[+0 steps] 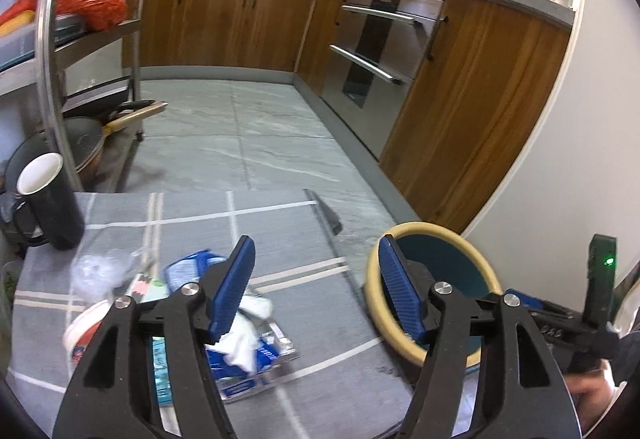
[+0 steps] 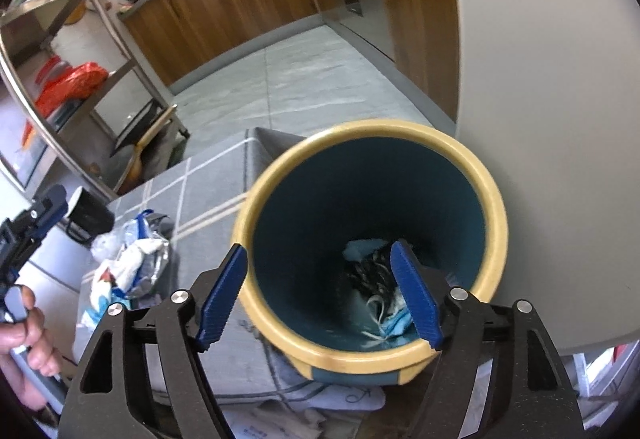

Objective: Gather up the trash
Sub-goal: 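Move both tools back over the remaining trash on the cloth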

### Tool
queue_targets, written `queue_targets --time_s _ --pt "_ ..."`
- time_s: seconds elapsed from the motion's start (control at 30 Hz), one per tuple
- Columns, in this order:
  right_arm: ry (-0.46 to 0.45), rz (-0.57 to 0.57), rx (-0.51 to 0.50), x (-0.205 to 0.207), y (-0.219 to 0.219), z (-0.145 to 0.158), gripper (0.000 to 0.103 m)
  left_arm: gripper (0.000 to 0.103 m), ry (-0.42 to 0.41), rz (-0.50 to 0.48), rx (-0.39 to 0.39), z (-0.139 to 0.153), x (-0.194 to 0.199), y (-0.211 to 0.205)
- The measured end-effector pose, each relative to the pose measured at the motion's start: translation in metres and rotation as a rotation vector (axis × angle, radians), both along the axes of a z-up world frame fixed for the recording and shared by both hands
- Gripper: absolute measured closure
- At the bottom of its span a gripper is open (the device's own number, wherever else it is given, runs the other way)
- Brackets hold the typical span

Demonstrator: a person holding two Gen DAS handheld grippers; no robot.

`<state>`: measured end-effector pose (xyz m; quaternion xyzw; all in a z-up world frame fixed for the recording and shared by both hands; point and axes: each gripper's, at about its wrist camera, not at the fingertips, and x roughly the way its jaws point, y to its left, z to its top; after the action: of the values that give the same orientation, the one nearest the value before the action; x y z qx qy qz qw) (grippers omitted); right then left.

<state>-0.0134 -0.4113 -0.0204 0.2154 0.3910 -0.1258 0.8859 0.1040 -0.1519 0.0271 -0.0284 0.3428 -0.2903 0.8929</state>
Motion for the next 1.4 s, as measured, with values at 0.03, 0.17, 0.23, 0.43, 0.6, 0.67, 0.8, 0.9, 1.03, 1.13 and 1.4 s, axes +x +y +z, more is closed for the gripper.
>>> queue_targets --time_s 0.03,0.17,0.23,0.43,0.6,0.67,0.8,0.9,1.03,1.13,1.4 --pt "-0.003 0.007 0.001 0.002 0.003 0.001 0.026 0.037 -0.001 0.011 0.006 -0.001 0.001 0.006" --pt "-0.007 0.048 -0.007 0.012 0.018 0.005 0.025 0.030 -0.020 0.049 0.037 -0.002 0.002 0.026" --pt "-0.007 0.067 -0.009 0.016 0.026 0.006 0.024 0.028 -0.025 0.067 0.048 -0.003 0.001 0.037" --pt "-0.006 0.120 -0.007 0.029 0.045 0.008 0.023 0.028 -0.018 0.145 0.083 -0.011 0.002 0.078" --pt "-0.008 0.176 -0.008 0.041 0.069 0.011 0.022 0.027 0.006 0.214 0.103 -0.018 0.001 0.110" --pt "-0.009 0.196 -0.011 0.045 0.079 0.012 0.022 0.027 0.013 0.236 0.107 -0.021 0.001 0.121" --pt "-0.010 0.234 -0.007 0.051 0.095 0.014 0.022 0.026 0.037 0.285 0.117 -0.026 -0.001 0.144" --pt "-0.011 0.256 -0.007 0.054 0.105 0.014 0.022 0.026 0.052 0.312 0.128 -0.029 -0.004 0.157" --pt "-0.011 0.275 -0.004 0.057 0.116 0.014 0.021 0.026 0.075 0.333 0.144 -0.036 -0.007 0.172" --pt "-0.006 0.290 0.001 0.060 0.124 0.013 0.021 0.025 0.121 0.337 0.157 -0.047 -0.006 0.181" --pt "0.012 0.349 -0.011 0.069 0.151 0.010 0.021 0.029 0.271 0.278 0.179 -0.089 -0.004 0.182"
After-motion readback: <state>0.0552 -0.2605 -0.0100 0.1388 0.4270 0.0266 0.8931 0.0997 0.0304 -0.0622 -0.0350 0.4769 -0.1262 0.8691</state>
